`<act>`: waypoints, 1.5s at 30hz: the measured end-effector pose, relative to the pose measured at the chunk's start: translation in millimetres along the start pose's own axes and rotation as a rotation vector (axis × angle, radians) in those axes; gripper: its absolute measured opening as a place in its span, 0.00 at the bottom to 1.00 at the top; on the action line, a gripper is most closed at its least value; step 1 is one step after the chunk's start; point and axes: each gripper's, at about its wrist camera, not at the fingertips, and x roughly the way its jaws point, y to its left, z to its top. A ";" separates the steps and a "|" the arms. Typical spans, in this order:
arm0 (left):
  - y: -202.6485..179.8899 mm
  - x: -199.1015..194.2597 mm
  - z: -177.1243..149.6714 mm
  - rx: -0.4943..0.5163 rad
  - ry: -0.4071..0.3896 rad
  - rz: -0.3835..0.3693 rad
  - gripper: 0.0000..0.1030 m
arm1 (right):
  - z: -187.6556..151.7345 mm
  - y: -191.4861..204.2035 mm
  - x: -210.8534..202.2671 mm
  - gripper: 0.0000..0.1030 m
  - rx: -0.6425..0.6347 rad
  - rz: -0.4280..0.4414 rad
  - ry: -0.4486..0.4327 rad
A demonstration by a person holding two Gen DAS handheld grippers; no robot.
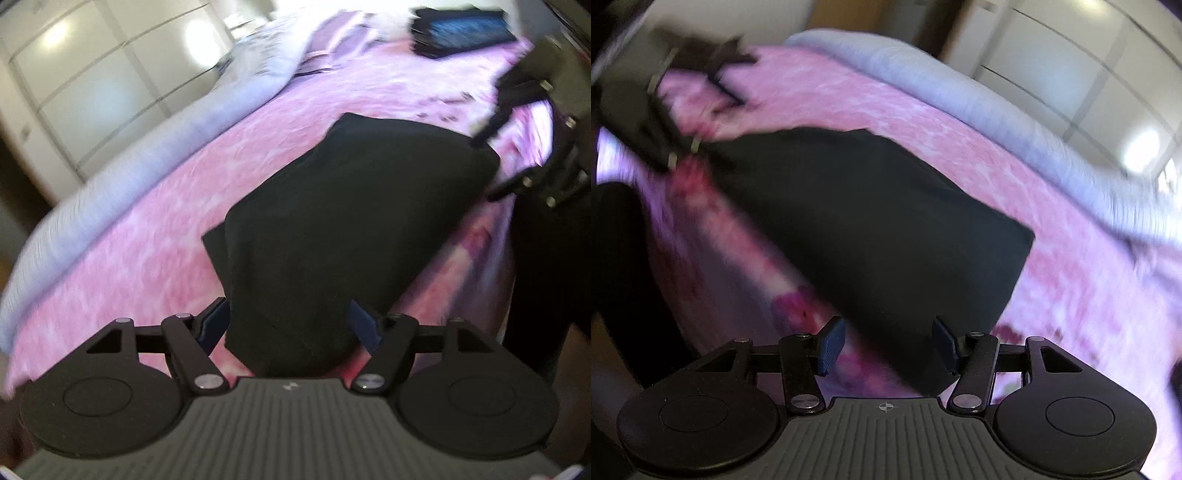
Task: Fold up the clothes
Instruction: 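Grasp the folded shirt with both grippers and lift it toward the clothes stack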
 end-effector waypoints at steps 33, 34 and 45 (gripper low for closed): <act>-53.0 96.5 23.7 0.605 0.046 -0.005 0.29 | -8.2 47.5 67.8 0.57 -0.489 -0.236 -0.047; -51.5 96.2 23.9 0.602 0.047 -0.007 0.30 | -8.2 46.0 72.9 0.57 -0.508 -0.248 -0.062; -33.1 102.8 43.7 0.611 0.102 -0.160 0.14 | 8.7 -17.4 83.9 0.30 -0.342 -0.066 -0.171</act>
